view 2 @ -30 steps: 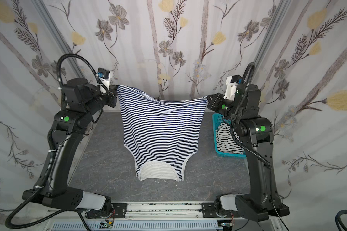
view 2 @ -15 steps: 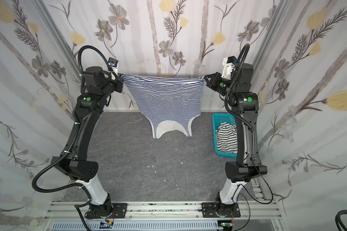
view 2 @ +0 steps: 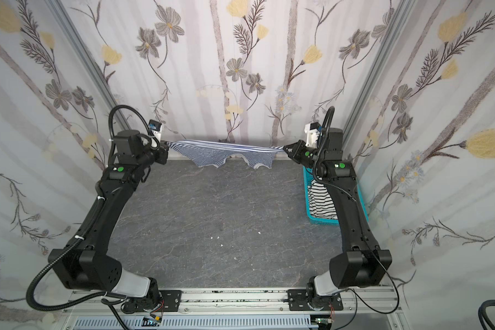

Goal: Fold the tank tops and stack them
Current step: 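Lower the tank top flat onto the table with both grippers, pulling toward robot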

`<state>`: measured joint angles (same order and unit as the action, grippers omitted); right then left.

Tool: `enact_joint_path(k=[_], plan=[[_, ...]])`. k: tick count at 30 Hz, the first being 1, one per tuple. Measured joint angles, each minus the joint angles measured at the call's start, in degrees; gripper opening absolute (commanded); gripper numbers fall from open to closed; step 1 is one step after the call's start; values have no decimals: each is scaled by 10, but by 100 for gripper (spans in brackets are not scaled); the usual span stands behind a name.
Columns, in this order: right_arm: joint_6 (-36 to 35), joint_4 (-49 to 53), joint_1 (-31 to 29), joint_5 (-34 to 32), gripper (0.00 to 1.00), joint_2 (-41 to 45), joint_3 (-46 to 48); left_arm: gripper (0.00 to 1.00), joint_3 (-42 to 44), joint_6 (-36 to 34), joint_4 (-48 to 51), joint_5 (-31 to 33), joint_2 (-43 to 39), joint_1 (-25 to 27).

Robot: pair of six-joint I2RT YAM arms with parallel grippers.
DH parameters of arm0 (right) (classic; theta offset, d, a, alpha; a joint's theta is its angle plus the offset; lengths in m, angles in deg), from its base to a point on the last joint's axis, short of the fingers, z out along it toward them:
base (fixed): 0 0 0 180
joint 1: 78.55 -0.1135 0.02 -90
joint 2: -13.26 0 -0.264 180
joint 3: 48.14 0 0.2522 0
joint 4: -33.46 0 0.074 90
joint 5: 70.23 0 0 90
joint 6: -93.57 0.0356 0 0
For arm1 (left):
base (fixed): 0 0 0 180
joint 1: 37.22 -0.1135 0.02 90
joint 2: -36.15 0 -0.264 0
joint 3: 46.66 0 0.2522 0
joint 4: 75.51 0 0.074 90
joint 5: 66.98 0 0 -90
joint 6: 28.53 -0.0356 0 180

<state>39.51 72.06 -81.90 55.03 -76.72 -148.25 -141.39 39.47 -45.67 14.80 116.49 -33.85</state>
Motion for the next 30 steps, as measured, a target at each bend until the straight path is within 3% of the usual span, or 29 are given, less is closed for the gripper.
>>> enact_joint_path(k=[5,14,20,30], plan=[[6,-69,-10,8,0,126,224,0,207,-29,-16,-8,-132,-2],[4,-100,-24,6,0,227,481,0,358,-64,17,-39,-211,-3],[5,-101,-33,5,0,282,579,0,410,-113,80,-63,-232,-3],[35,-102,-69,2,0,340,656,0,461,-190,160,-65,-260,-2]])
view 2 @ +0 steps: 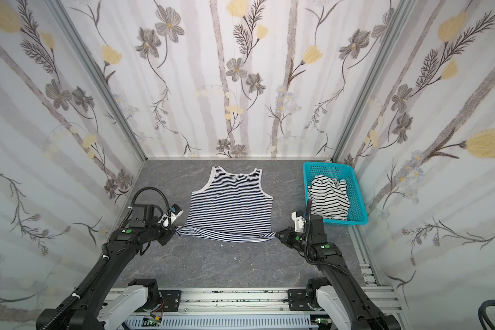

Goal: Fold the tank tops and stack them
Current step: 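Lower the tank top flat onto the table with both grippers, pulling toward robot, then open both grippers and draw them back from the hem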

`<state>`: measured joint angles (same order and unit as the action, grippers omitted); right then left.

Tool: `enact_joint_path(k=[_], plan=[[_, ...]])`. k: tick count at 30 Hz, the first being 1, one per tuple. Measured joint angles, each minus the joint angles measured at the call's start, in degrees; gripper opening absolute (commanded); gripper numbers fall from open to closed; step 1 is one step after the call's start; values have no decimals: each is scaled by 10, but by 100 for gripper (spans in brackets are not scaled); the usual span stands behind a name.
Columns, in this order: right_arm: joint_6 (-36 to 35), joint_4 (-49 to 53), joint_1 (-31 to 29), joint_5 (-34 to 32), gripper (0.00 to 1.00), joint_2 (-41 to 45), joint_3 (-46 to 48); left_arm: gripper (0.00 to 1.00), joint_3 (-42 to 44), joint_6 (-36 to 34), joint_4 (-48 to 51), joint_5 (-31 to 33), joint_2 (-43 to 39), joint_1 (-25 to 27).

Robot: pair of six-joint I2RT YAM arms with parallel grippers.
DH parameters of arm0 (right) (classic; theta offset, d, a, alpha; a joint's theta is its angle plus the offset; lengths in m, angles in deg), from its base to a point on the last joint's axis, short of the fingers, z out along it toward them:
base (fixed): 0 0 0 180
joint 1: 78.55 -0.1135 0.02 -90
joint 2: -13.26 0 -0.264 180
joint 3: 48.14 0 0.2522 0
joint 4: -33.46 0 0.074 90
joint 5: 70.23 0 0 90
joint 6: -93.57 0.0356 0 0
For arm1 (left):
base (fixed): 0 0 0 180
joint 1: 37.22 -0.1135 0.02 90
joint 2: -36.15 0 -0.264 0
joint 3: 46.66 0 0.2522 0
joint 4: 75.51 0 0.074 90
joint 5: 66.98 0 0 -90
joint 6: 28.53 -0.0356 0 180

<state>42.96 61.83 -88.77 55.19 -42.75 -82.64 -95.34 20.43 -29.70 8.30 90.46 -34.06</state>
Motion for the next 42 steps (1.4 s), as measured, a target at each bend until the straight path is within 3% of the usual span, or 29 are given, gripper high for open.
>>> enact_joint_path(k=[15,29,34,38,42], plan=[[12,43,-36,-40,0,64,58,0,81,-127,85,38,-64,1],[52,82,-90,-85,0,115,104,0,117,-171,112,49,-85,7],[71,83,-114,-108,8,121,111,3,121,-176,119,57,-89,13],[83,83,-132,-125,22,122,111,20,121,-178,124,65,-92,16],[87,114,-145,-160,39,127,91,47,120,-186,130,83,-98,16]])
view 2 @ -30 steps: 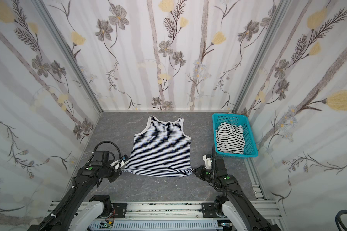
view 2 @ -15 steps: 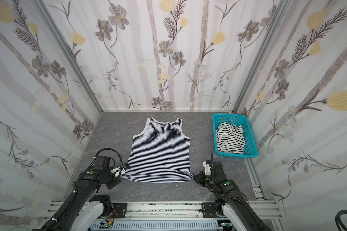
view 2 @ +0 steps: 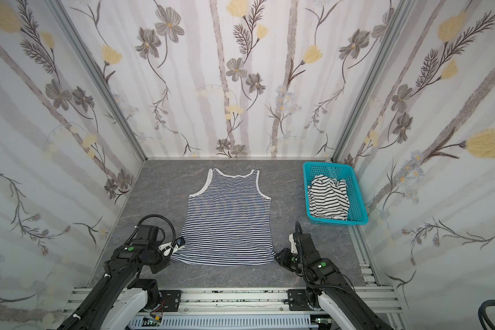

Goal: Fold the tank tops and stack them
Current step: 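Open both grippers and draw them back from the hem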

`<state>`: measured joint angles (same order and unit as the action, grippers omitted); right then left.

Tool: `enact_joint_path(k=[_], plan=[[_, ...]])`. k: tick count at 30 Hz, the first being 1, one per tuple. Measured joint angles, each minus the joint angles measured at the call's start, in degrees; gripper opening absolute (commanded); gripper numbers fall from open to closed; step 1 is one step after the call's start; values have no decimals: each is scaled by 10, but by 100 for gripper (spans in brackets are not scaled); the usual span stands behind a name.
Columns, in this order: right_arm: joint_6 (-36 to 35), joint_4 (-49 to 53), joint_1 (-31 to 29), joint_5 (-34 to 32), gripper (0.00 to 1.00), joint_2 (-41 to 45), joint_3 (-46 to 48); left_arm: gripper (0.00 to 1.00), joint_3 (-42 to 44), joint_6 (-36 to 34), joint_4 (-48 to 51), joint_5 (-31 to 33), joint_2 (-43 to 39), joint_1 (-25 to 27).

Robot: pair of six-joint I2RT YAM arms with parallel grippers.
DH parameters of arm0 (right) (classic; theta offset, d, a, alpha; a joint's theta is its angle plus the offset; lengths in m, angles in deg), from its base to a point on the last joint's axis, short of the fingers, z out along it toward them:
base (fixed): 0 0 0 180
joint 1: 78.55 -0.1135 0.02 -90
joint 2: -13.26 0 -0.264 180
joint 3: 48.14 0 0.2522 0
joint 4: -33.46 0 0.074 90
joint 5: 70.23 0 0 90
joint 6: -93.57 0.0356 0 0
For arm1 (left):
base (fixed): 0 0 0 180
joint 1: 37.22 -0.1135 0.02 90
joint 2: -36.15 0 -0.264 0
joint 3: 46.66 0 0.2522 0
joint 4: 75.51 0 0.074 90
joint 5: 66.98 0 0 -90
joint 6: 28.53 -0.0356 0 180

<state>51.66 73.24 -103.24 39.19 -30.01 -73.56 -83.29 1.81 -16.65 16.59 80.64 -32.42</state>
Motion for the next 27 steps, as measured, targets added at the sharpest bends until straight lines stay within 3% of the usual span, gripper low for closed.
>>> enact_joint_path(k=[6,11,19,27], plan=[[-2,77,-13,-75,42,4,-72,60,-23,-19,14,33,-26,0],[-1,99,-49,-121,35,-19,-113,69,-83,-19,16,20,-12,-1],[44,2,-149,-127,27,-150,-119,70,-158,49,-24,-76,111,17],[71,-96,-230,-142,37,-282,-172,71,-252,152,-160,-68,286,54]])
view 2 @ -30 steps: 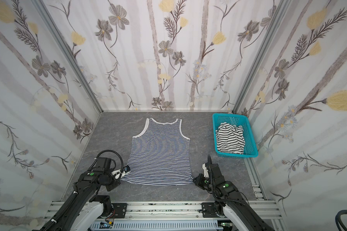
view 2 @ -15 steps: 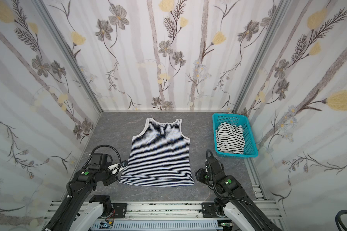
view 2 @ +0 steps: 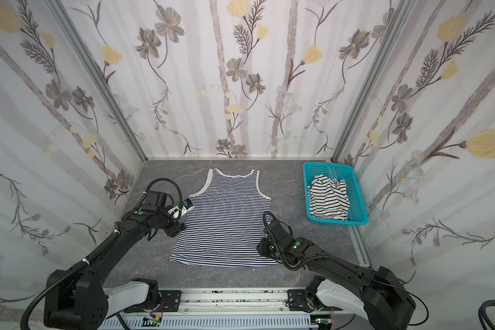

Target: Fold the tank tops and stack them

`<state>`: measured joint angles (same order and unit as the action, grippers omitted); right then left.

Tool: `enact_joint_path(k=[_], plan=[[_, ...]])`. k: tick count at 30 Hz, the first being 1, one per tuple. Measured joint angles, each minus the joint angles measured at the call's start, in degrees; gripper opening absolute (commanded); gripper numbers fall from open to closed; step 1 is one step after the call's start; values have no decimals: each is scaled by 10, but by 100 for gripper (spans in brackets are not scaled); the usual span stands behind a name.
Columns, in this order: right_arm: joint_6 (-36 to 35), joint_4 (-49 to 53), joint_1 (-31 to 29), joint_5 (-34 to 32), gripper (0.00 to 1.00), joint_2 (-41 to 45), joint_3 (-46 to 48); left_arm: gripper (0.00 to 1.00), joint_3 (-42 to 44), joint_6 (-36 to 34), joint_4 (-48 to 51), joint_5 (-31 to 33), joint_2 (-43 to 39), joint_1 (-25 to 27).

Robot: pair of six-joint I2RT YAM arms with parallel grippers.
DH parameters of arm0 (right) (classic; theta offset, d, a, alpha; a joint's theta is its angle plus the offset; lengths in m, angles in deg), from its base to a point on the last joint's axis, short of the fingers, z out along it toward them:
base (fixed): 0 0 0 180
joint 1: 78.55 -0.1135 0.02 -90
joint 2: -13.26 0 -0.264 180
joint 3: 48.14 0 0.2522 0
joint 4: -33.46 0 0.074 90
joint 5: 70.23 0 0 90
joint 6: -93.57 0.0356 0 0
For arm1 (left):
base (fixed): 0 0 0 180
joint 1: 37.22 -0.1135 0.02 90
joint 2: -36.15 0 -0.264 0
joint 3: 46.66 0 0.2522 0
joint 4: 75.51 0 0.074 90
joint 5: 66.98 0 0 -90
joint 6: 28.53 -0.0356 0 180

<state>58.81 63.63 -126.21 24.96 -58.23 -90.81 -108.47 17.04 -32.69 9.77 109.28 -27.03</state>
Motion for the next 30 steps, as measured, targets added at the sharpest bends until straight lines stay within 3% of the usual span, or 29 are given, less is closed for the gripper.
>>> enact_joint_path(k=[6,16,21,30], plan=[[24,-28,-23,-3,40,-18,1,72,-156,70,-93,37,207,35],[86,-71,-43,-10,44,-10,37,74,-489,130,-131,94,517,58],[108,-78,-44,-18,44,-3,46,75,-589,136,-133,120,611,63],[128,-88,-35,-28,45,-20,57,76,-634,137,-136,141,667,65]])
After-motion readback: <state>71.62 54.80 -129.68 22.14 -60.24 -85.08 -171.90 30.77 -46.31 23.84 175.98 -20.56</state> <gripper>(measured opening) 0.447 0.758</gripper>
